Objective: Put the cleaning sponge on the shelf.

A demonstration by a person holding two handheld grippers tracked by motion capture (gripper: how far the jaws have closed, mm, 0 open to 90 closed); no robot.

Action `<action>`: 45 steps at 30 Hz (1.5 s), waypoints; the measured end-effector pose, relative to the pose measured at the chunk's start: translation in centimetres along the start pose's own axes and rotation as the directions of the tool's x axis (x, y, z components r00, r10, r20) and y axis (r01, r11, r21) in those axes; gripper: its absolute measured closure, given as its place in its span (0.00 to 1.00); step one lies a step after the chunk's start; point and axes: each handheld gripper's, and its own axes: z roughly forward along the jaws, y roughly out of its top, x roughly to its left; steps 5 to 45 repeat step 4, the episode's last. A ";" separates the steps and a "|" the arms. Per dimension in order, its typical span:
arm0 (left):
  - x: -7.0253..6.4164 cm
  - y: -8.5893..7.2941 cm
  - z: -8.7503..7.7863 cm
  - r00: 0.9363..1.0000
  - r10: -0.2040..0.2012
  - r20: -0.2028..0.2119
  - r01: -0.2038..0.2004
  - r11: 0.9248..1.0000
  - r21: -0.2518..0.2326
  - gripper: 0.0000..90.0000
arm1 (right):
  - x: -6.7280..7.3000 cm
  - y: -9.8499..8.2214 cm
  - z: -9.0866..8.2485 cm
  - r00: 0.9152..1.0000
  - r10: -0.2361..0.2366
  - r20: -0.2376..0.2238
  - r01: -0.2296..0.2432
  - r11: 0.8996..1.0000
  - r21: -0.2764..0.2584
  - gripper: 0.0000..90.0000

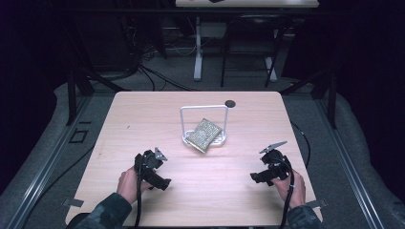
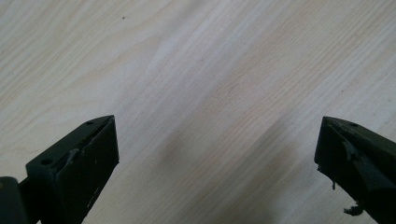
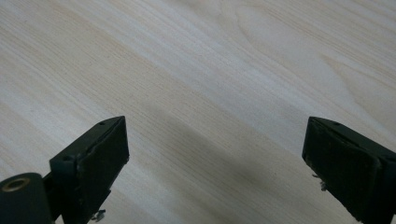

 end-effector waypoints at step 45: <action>-0.2 0.3 -0.2 1.000 -0.002 -0.003 0.002 1.000 -0.025 0.00 | 0.0 0.0 0.1 1.000 0.000 0.002 0.000 1.000 -0.004 0.07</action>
